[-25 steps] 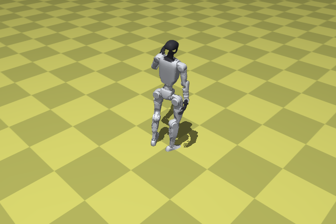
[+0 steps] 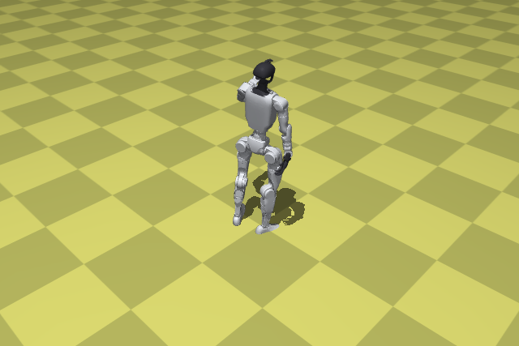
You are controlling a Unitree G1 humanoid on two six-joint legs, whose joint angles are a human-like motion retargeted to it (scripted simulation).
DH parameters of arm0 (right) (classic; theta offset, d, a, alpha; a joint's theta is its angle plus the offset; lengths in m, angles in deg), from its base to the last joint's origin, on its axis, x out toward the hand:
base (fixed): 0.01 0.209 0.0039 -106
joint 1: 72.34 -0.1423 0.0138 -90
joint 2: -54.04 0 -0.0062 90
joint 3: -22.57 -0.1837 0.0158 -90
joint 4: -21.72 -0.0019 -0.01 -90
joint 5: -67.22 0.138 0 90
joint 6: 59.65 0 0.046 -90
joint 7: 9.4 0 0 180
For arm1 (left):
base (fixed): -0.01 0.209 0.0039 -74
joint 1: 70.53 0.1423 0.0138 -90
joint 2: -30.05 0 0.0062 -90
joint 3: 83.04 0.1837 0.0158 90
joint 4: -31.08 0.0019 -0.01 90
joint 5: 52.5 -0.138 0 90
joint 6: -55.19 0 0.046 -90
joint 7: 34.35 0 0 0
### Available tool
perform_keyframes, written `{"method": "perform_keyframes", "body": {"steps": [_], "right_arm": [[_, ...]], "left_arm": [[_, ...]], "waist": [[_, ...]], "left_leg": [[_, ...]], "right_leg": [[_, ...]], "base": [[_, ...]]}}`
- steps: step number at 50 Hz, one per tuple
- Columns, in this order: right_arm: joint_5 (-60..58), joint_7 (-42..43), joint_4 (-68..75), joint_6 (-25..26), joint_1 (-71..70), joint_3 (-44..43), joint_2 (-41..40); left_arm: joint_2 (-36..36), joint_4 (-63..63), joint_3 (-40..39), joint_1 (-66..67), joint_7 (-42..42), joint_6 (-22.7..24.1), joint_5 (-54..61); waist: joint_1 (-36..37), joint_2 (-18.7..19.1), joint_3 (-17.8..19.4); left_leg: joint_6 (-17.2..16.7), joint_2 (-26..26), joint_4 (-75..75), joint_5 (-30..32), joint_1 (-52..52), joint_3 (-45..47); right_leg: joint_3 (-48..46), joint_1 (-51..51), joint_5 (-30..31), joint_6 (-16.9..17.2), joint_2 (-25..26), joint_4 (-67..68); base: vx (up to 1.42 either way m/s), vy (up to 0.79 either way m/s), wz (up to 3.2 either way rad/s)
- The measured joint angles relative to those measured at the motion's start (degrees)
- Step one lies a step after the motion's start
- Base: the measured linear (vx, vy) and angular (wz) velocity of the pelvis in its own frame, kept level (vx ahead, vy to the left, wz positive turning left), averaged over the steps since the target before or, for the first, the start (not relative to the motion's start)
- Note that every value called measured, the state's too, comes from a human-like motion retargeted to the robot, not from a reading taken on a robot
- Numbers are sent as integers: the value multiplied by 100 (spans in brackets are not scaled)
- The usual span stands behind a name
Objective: In place motions
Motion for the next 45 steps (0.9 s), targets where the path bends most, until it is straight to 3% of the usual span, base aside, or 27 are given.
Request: {"method": "perform_keyframes", "body": {"steps": [2, 3, 5, 7, 10, 13, 16, 21, 23, 27, 30, 32, 35, 40, 42, 45], "right_arm": [[-38, -62, 18, -9, 38, -14, 4], [-53, -78, 26, -17, 48, -7, -6], [-82, -77, 51, -14, 45, 28, -29], [-118, -59, 57, -5, 24, 33, -31], [-199, -87, -21, -6, -27, -44, -46], [-136, -61, -129, -92, -3, -82, -42], [2, 7, -98, -152, 0, -66, -21], [-18, -36, 18, -32, -9, -83, 3], [-28, -59, 38, -30, -4, -55, 6], [-61, -100, 51, -55, 34, -31, -7], [-126, -116, 28, -69, 32, -49, -10], [-209, -144, -36, -74, 14, -62, -31], [-209, -129, -125, -129, 2, -19, -34], [-146, -117, -92, -164, -77, 19, -48], [-163, -145, -87, -171, -99, 3, -58], [-173, -164, -136, -179, -111, 22, -74]], "left_arm": [[-293, -72, 483, -189, -924, -172, -977], [-371, -93, 664, -303, -1793, -663, -1680], [-165, 172, 1024, -529, -4474, -1507, -3308], [-31, 526, 1137, -535, -4964, -1627, -3473], [43, 360, 1053, -405, -3576, -2092, -3129], [-12, -135, 613, -193, -1922, -1843, -2219], [-93, -739, 344, 2, 151, -1275, -1427], [-293, -1256, -153, 165, 2415, -130, -1193], [-305, -1209, -305, 163, 2518, -356, -1137], [109, -590, -428, -113, -63, -2918, -470], [-25, -190, -521, -102, -491, -3320, -722], [7, -268, -501, 7, -554, -3216, -656], [-6, -495, -523, 328, -379, -2626, -560], [-86, -297, -193, 1089, 127, -717, -755], [-82, -45, -9, 1451, -167, -608, -1264], [215, 601, 130, 1990, -1464, -770, -1846]], "waist": [[26, -12, -11], [23, -21, -10], [77, -34, -9], [114, -25, 12], [-29, -25, 105], [-47, -15, 137], [-43, -19, 132], [-27, 11, 69], [-20, 23, 58], [171, 4, 26], [199, -5, 46], [107, 5, 98], [-56, 37, 161], [-116, 13, 296], [-138, 13, 339], [-190, 40, 423]], "left_leg": [[4, -6, 1, 2, 9, -17], [6, -7, 4, 1, 17, -22], [7, 8, 7, -12, 53, 54], [7, 24, 7, -24, 93, 123], [14, 6, 4, -19, 136, 33], [11, 1, -15, -27, 174, 53], [3, 1, -32, -32, 181, 88], [-9, 35, -49, -39, 133, 138], [-13, 51, -47, -43, 122, 168], [-26, 73, -43, -57, 146, 348], [-27, 67, -39, -54, 154, 362], [-22, 67, -40, -46, 168, 297], [-13, 63, -42, -33, 174, 196], [-11, 50, -44, -27, 207, 193], [-9, 49, -46, -26, 217, 194], [-3, 63, -48, -23, 242, 205]], "right_leg": [[-23, 25, -3, 3, 0, -8], [-33, 42, -6, 4, 3, -11], [33, 67, -30, 10, 19, 3], [102, 87, -49, 17, 32, 21], [18, 140, -29, 2, 33, 0], [65, 121, -12, -2, 31, 1], [129, 74, -3, -8, 33, 10], [189, -27, 3, -2, 50, 28], [218, -47, -2, 4, 58, 37], [376, -73, -41, 5, 72, 81], [374, -51, -46, -6, 79, 68], [315, -20, -28, -4, 78, 52], [221, -1, 7, 5, 60, 39], [221, 32, 12, -2, 53, 33], [220, 43, 15, -3, 55, 29], [231, 59, 30, -5, 71, 24]], "base": [[0, 0, 0], [0, 0, 0], [0, 0, -28], [-1, -3, -28], [2, -2, 14], [2, 0, -4], [0, 0, -6], [0, 0, 0], [-1, 0, -10], [-2, 1, -32], [0, 0, 0], [7, -1, 23], [4, 0, 17], [0, 0, 0], [0, 0, 0], [0, 0, 0]]}}
